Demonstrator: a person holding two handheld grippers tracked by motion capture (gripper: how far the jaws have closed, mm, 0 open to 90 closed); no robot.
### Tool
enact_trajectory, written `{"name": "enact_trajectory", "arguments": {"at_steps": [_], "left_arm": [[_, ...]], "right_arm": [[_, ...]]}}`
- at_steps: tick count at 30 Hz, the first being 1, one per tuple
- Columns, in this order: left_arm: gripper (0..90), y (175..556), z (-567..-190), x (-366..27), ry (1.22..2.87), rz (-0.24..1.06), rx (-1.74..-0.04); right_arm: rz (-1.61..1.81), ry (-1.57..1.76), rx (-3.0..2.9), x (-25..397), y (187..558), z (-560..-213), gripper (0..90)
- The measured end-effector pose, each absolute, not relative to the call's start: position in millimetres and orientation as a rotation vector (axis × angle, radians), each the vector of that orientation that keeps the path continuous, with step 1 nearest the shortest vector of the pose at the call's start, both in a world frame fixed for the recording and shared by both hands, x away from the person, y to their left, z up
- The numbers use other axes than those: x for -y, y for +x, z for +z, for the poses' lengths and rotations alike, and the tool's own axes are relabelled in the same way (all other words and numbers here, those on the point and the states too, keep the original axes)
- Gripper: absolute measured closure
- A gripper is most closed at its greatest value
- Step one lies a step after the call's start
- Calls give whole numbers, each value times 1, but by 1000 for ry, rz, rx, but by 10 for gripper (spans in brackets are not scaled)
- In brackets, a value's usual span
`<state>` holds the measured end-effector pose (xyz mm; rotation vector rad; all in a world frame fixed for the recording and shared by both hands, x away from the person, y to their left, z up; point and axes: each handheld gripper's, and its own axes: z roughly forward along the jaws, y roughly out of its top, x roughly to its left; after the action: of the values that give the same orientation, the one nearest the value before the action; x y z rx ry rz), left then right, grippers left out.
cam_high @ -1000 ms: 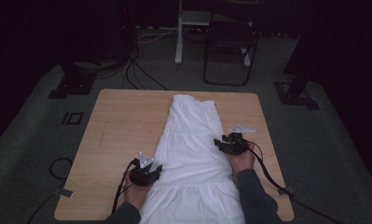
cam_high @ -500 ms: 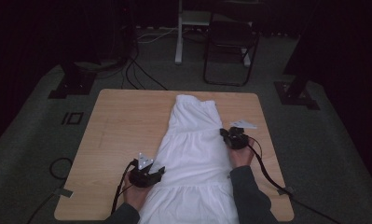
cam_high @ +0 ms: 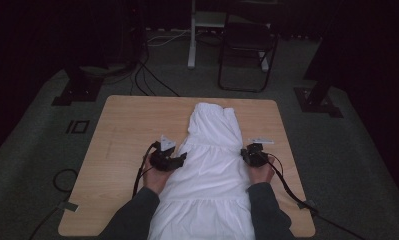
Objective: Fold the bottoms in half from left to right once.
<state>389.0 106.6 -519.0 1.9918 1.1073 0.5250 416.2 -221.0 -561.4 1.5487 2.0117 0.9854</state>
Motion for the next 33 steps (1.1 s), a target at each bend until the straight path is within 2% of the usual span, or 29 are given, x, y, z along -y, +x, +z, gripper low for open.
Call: {"name": "enact_trajectory", "arguments": {"at_steps": [5, 8, 14, 27, 28, 32, 33], "left_arm": [[463, 425, -550, -92, 2066, 494, -1179], [471, 423, -559, -96, 2035, 498, -1164], [479, 398, -562, -107, 2016, 549, -1192], [485, 318, -565, -130, 1966, 583, -1279], [485, 316, -565, -130, 1972, 584, -1275], [484, 315, -565, -129, 1971, 594, -1278], [484, 315, -565, -129, 1975, 595, -1276]], "right_arm": [[975, 1531, -2023, 219, 417, -561, 877], [974, 1515, -2023, 219, 417, -562, 876], [1009, 1497, -2045, 212, 409, -563, 875], [1045, 1321, -2240, 188, 346, -563, 856], [1051, 1321, -2263, 188, 343, -562, 833], [1115, 1333, -2256, 194, 346, -553, 612], [1158, 1350, -2234, 197, 350, -549, 593]]}}
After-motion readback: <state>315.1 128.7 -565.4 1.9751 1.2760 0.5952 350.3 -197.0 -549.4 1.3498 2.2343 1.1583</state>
